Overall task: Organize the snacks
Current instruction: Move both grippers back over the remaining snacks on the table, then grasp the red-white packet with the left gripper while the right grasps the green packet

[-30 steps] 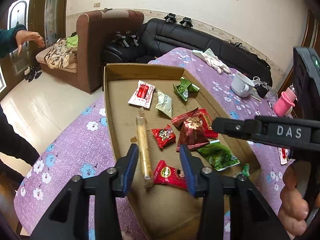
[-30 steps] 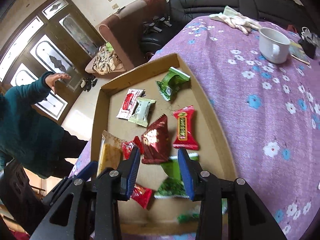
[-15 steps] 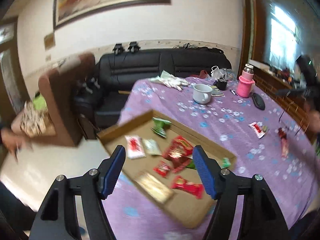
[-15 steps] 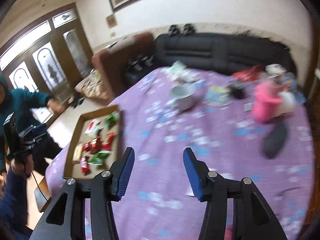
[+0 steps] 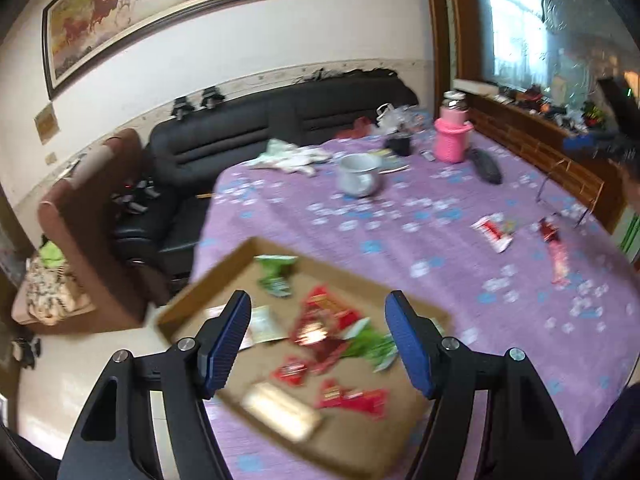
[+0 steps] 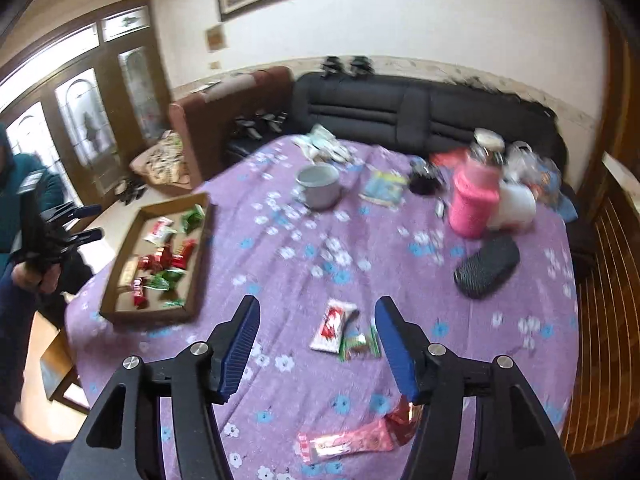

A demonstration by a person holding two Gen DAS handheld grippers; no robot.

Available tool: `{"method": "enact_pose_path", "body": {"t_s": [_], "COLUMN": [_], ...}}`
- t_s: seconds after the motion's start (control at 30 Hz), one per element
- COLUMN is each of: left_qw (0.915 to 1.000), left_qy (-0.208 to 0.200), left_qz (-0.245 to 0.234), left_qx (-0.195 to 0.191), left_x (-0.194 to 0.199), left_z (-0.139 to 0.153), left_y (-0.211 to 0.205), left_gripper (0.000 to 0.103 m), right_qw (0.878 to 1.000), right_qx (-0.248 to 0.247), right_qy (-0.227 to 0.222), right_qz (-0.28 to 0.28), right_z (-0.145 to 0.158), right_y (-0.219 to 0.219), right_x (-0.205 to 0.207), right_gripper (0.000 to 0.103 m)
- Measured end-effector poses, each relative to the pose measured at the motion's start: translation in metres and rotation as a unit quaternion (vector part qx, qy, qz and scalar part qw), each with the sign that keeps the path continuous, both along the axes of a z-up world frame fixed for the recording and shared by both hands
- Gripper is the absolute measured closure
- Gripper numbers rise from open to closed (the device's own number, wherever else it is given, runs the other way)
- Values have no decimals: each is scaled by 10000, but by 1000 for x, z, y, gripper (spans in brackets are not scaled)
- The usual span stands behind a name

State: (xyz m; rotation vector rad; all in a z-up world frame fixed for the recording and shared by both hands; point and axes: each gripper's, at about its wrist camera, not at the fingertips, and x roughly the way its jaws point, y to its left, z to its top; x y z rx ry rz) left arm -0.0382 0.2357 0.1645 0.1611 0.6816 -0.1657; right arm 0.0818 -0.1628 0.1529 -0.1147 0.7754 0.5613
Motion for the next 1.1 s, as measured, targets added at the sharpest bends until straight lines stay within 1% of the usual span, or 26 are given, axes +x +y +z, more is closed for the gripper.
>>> {"method": "enact_pose_path", "body": {"t_s": [0.03, 0.07, 0.1, 0.13, 0.17, 0.23, 0.27, 0.33, 0.37, 0.43, 0.5, 0.57, 0.6, 0.63, 0.67, 0.7, 0.73, 0.83, 0.87, 0.9, 0.97, 1.03, 1.1], "left_qw": [9998, 9993, 9987, 9981, 9973, 9968, 9967, 9957, 9948, 9941, 9916, 9878, 9857, 9850, 9854, 9863, 9872, 9883, 9879, 9874, 9870, 9866, 9868], "left_qy": [20, 37, 82, 125, 192, 289, 276, 314, 345, 370, 457, 605, 680, 712, 716, 701, 675, 617, 633, 657, 689, 727, 748], "left_qz": [-118, -223, -271, -299, -306, -240, -200, -86, -28, 111, 213, 209, 194, 185, 180, 180, 189, 199, 184, 176, 185, 185, 194], "left_qx": [-152, -307, -434, -525, -644, -710, -732, -872, -962, -1011, -1193, -1420, -1528, -1562, -1534, -1485, -1435, -1383, -1402, -1427, -1441, -1451, -1426], "left_x": [1, 2, 5, 8, 13, 19, 20, 22, 23, 24, 26, 29, 31, 30, 29, 28, 27, 22, 22, 22, 23, 24, 26], "left_z": [-2, -4, -6, -8, -11, -16, -18, -26, -31, -40, -51, -58, -62, -64, -65, -65, -65, -66, -67, -69, -70, -72, -74], "left_y": [-12, -23, -37, -48, -64, -84, -95, -112, -119, -134, -141, -144, -145, -146, -147, -148, -148, -148, -147, -147, -147, -148, -149], "left_gripper": [34, 34, 34, 34, 34, 34, 34, 34, 34, 34, 34, 34, 34, 34, 34, 34, 34, 33, 33, 33, 33, 33, 33], "right_qw": [9994, 9969, 9945, 9890, 9846, 9708, 9654, 9577, 9535, 9490, 9429, 9413, 9406, 9393, 9386, 9381, 9397, 9467, 9493, 9517, 9577, 9618, 9674], "right_qx": [95, 242, 353, 551, 640, 678, 746, 881, 875, 841, 857, 763, 628, 552, 520, 469, 415, 25, -146, -294, -519, -530, -343], "right_qy": [217, 541, 724, 1006, 1187, 1704, 1876, 2106, 2194, 2272, 2434, 2456, 2451, 2483, 2513, 2509, 2421, 2179, 2069, 1975, 1785, 1719, 1821], "right_qz": [-238, -513, -669, -930, -1109, -1544, -1649, -1752, -1874, -2019, -2105, -2188, -2264, -2303, -2307, -2339, -2378, -2372, -2364, -2330, -2196, -2066, -1724], "right_z": [-12, -27, -35, -49, -59, -86, -95, -110, -116, -122, -132, -138, -141, -145, -148, -151, -151, -150, -150, -150, -150, -149, -152], "right_y": [-2, -6, -9, -13, -17, -21, -22, -21, -20, -18, -13, -7, -3, 0, 2, 4, 5, 17, 23, 27, 35, 38, 43], "right_x": [6, 15, 20, 28, 33, 49, 55, 62, 66, 73, 80, 84, 88, 91, 95, 98, 100, 107, 108, 111, 112, 109, 103], "right_gripper": [39, 39, 39, 39, 39, 39, 39, 39, 39, 39, 39, 42, 47, 50, 57, 61, 61, 61, 63, 70, 71, 71, 72]}}
